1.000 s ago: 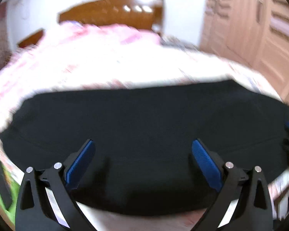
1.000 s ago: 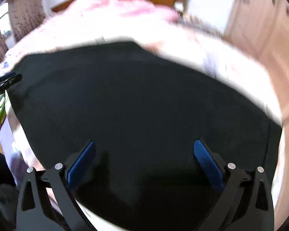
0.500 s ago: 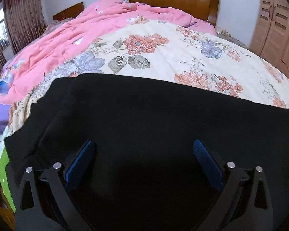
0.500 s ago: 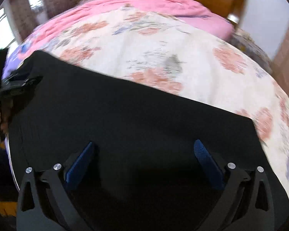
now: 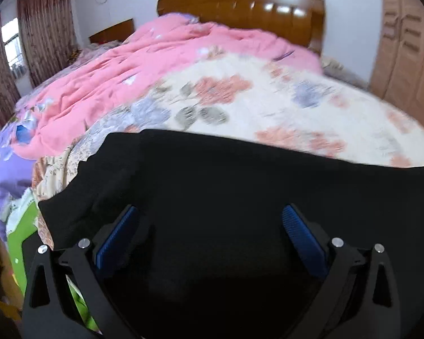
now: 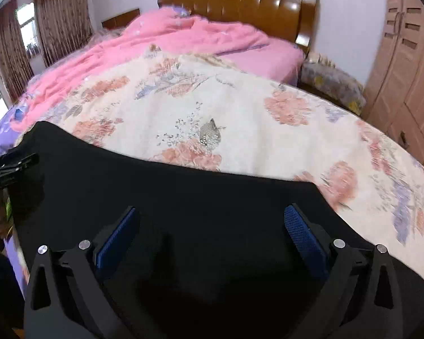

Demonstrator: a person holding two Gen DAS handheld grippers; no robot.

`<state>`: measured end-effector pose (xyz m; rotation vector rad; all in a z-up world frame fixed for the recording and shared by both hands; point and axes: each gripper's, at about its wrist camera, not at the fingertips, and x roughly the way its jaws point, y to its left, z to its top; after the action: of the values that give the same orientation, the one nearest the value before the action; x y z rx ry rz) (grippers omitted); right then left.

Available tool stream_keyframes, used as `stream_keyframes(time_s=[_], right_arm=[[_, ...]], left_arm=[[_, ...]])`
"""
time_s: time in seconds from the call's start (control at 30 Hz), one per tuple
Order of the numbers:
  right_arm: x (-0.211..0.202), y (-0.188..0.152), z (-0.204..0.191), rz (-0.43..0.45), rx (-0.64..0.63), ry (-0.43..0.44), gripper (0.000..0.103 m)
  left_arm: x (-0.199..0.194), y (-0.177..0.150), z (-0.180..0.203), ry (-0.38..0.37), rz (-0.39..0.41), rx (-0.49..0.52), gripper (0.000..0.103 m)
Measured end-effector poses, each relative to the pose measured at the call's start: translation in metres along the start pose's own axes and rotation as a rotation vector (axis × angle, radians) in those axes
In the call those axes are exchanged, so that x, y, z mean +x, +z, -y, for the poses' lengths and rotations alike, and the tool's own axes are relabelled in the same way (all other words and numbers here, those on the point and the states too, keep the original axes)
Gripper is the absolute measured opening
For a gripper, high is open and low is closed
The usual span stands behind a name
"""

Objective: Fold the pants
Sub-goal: 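Open both grippers and withdraw from the folded pants, then position both open grippers over the edge of the folded black pants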

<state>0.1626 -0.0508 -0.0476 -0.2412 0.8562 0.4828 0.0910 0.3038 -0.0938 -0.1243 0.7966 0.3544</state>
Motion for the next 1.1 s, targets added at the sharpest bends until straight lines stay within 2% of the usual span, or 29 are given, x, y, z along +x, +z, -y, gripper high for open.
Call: stream_keyframes(time_s=[0.1,0.3,0.37,0.43,0.5,0.63,0.77,0.83,0.93,0.97,1.03,1.1], right_arm=[[-0.015,-0.034,0.016,-0.048,-0.003,-0.033,0.098],[-0.046,-0.105,0.071,-0.107,0.056,-0.136,0.098],[-0.054,-0.134,0.092,-0.145,0.094,-0.118,0.098],[-0.073,-0.157,0.107,-0.121,0.111,-0.08,0.098],[-0.09,-0.168,0.114,-0.139,0.111,-0.114,0.098],[-0.13,-0.181,0.121,-0.045,0.176,-0.076,0.098],[-0.125,-0.205,0.119,-0.116,0.131,-0.141,0.098],[-0.133,-0.217,0.13,-0.068,0.203,-0.077,0.098],[-0.151,-0.224,0.128,-0.038,0.2,-0.143,0.098],[-0.159,-0.228,0.127,-0.021,0.207,-0.137,0.098],[-0.165,-0.236,0.128,0.003,0.227,-0.084,0.098],[-0.16,-0.24,0.13,-0.017,0.235,-0.082,0.098]], left_arm=[[-0.023,-0.011,0.022,-0.016,0.046,0.052,0.101],[-0.037,-0.027,0.056,0.009,0.058,0.16,0.101],[-0.042,-0.033,0.063,0.011,0.062,0.184,0.101],[-0.048,-0.037,0.068,0.034,0.063,0.207,0.101],[-0.055,-0.04,0.071,0.038,0.07,0.222,0.101],[-0.069,-0.04,0.083,0.037,0.096,0.244,0.101],[-0.081,-0.044,0.105,0.017,0.114,0.286,0.101],[-0.084,-0.046,0.116,0.008,0.12,0.314,0.101],[-0.093,-0.049,0.136,-0.015,0.129,0.361,0.101],[-0.096,-0.051,0.144,-0.029,0.134,0.371,0.101],[-0.104,-0.053,0.164,-0.106,0.13,0.372,0.101],[-0.11,-0.055,0.189,-0.209,0.112,0.384,0.101]])
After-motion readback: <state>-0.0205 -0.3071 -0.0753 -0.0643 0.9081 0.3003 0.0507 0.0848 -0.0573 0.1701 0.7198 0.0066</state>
